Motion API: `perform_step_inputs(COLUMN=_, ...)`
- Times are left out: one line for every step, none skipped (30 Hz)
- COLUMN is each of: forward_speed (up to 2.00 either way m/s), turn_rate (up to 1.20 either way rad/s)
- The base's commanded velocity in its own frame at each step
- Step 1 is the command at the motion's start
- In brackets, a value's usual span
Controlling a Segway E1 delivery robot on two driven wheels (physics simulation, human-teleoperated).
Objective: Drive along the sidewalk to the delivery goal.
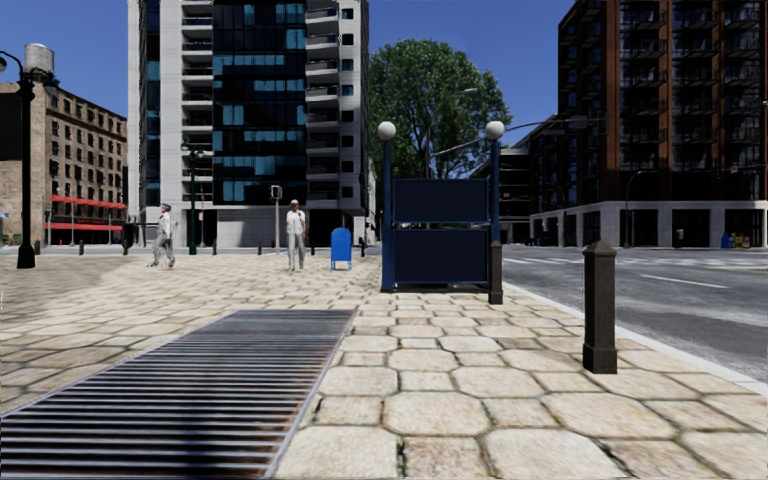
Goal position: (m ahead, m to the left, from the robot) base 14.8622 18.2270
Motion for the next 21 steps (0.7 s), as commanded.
perform_step_inputs(forward_speed=2.00, turn_rate=0.73)
perform_step_inputs(forward_speed=2.00, turn_rate=0.85)
perform_step_inputs(forward_speed=2.00, turn_rate=1.01)
perform_step_inputs(forward_speed=2.00, turn_rate=1.10)
perform_step_inputs(forward_speed=2.00, turn_rate=1.13)
perform_step_inputs(forward_speed=2.00, turn_rate=1.13)
perform_step_inputs(forward_speed=2.00, turn_rate=1.13)
perform_step_inputs(forward_speed=2.00, turn_rate=1.13)
perform_step_inputs(forward_speed=2.00, turn_rate=1.14)
perform_step_inputs(forward_speed=2.00, turn_rate=1.14)
perform_step_inputs(forward_speed=2.00, turn_rate=0.75)
perform_step_inputs(forward_speed=2.00, turn_rate=0.75)
perform_step_inputs(forward_speed=2.00, turn_rate=0.51)
perform_step_inputs(forward_speed=2.00, turn_rate=0.08)
perform_step_inputs(forward_speed=2.00, turn_rate=0.03)
perform_step_inputs(forward_speed=2.00, turn_rate=0.01)
perform_step_inputs(forward_speed=2.00, turn_rate=0.00)
perform_step_inputs(forward_speed=2.00, turn_rate=0.00)
perform_step_inputs(forward_speed=2.00, turn_rate=0.00)
perform_step_inputs(forward_speed=2.00, turn_rate=0.00)
perform_step_inputs(forward_speed=2.00, turn_rate=0.00)
